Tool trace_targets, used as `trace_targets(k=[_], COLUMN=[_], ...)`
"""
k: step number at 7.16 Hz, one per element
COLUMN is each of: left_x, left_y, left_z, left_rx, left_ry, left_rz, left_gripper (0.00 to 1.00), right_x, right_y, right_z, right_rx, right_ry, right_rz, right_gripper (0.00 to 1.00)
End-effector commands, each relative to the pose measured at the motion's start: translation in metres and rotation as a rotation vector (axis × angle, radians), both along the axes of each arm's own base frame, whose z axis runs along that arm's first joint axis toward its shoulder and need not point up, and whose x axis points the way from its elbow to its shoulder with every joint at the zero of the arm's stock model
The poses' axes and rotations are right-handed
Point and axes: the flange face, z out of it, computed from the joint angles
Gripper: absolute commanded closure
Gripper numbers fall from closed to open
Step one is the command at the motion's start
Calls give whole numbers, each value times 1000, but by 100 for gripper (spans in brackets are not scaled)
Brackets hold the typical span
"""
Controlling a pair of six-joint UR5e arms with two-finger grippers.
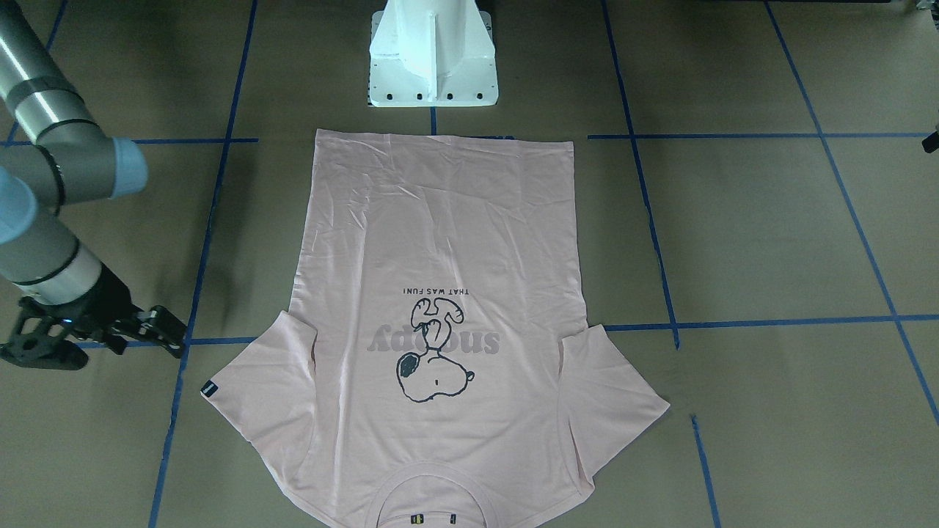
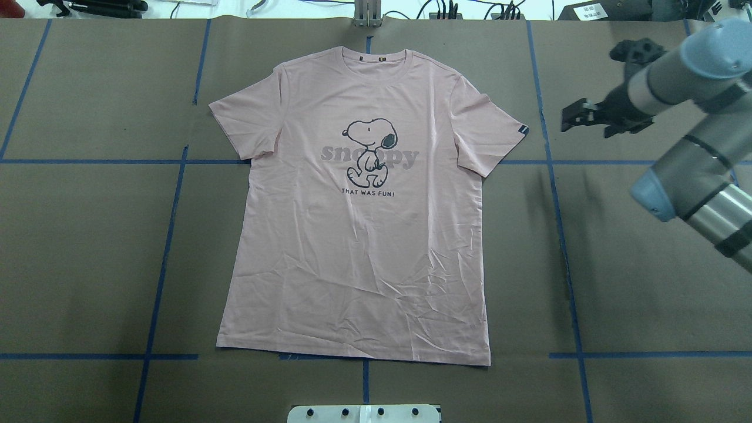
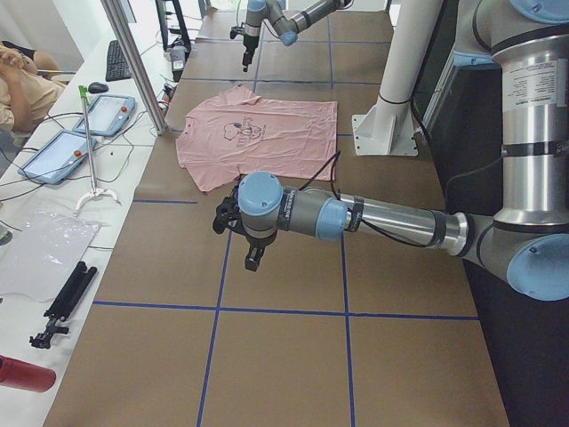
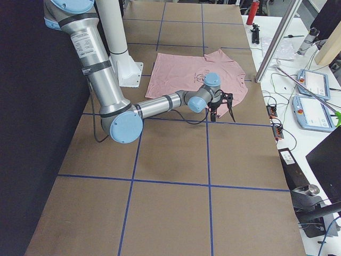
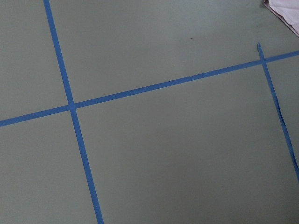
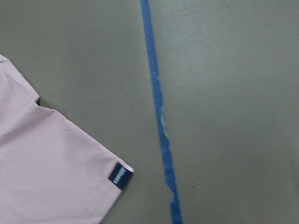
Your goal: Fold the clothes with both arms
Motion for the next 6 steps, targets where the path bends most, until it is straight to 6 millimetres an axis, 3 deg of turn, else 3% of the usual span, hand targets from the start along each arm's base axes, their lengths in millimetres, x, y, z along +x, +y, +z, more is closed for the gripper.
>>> trace_targets(k=[1,2,6], left_x=[1,2,2], left_y=[1,2,2], left_z=[-1,-2,-3], left_rx=[-4,-6,-8], left_ry=[7,25,29], left_rz=[-1,3,1], left_gripper=[0,0,0], right_x=[-44,-63,-64], right_y=[-14,-33,-32], right_z=[-22,-21,-2], right_rx=[-97,-100,-92], right_ry=[-33,3,53], right_rz=[112,140,173], right_gripper=[11,14,21])
